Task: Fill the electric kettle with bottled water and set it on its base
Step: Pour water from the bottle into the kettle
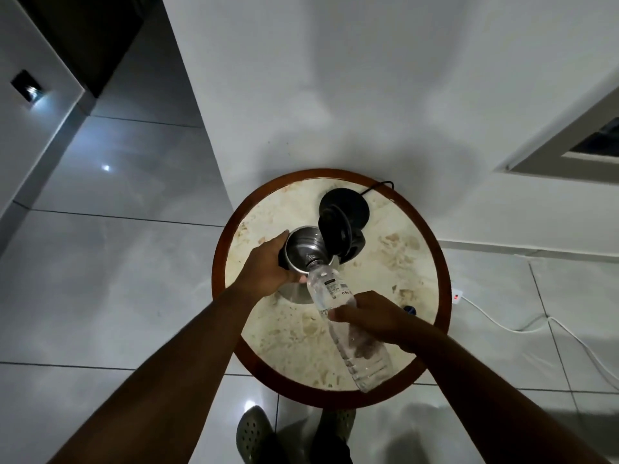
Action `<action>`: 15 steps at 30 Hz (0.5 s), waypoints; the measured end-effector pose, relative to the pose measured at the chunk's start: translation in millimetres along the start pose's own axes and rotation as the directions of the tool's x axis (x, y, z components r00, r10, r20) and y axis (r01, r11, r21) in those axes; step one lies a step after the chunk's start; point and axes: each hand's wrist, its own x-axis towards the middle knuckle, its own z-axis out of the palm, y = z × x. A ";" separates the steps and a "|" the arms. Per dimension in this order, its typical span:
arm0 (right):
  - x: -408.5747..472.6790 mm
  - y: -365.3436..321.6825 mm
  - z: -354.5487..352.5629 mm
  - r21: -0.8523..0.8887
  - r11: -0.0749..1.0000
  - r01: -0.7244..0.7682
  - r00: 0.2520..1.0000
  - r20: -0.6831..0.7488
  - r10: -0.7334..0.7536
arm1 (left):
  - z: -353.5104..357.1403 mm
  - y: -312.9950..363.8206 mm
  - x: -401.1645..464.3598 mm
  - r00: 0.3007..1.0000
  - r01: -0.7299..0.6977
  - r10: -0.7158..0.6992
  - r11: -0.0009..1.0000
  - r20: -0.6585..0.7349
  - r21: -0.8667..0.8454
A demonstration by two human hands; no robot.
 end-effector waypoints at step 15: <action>-7.6 -61.3 -39.0 0.252 0.950 -0.184 0.934 0.345 0.090 | 0.2 1.6 -2.2 1.000 -0.007 0.007 0.998 -0.011 -0.060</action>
